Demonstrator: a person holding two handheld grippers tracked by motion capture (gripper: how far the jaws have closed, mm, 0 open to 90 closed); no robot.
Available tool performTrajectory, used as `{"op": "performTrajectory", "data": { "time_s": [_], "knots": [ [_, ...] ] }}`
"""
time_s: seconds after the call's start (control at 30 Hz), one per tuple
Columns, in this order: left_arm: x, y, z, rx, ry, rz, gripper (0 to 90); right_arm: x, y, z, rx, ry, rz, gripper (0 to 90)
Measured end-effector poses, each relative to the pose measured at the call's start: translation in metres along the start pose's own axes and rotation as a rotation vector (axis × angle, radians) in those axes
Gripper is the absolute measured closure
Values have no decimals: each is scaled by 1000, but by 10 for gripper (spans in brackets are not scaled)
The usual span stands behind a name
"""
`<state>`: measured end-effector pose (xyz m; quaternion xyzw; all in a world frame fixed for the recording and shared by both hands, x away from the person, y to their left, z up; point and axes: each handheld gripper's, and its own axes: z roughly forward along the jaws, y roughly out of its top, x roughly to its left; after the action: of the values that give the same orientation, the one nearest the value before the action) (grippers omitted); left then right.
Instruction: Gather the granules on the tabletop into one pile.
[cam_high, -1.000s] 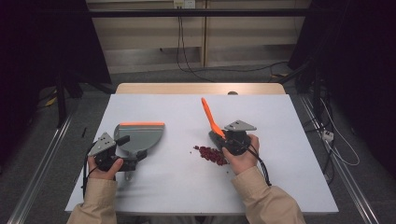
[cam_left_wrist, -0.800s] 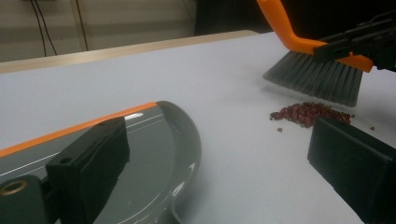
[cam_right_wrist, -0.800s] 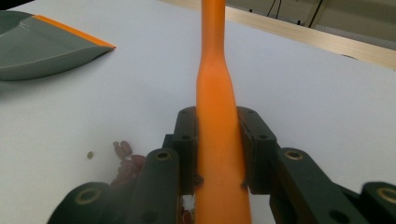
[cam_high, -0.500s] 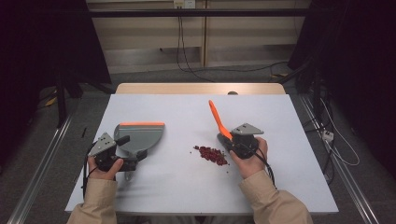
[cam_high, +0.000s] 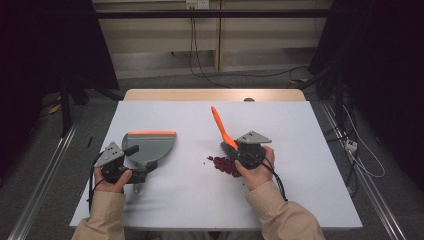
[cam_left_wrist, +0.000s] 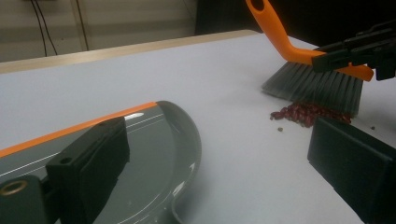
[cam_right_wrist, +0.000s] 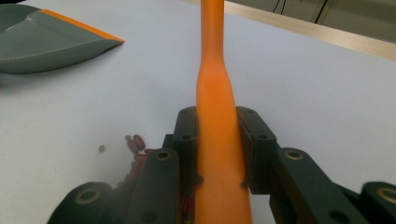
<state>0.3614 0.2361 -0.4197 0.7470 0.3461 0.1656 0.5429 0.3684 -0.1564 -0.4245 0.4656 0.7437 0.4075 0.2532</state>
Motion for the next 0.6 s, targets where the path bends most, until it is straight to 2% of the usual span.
{"op": "performTrajectory", "data": {
  "time_s": [0.17,0.3,0.53,0.6],
  "knots": [
    [0,0,0,-1,0,-1,54,-3,6,-7,-28,23,22,715],
    [-1,0,0,2,1,0,54,-1,8,-16,-37,35,8,715],
    [-2,0,1,0,-2,2,54,2,-4,-37,-36,72,10,715],
    [-2,1,1,2,-2,5,54,3,-9,-43,-43,78,25,715]
  ]
}}
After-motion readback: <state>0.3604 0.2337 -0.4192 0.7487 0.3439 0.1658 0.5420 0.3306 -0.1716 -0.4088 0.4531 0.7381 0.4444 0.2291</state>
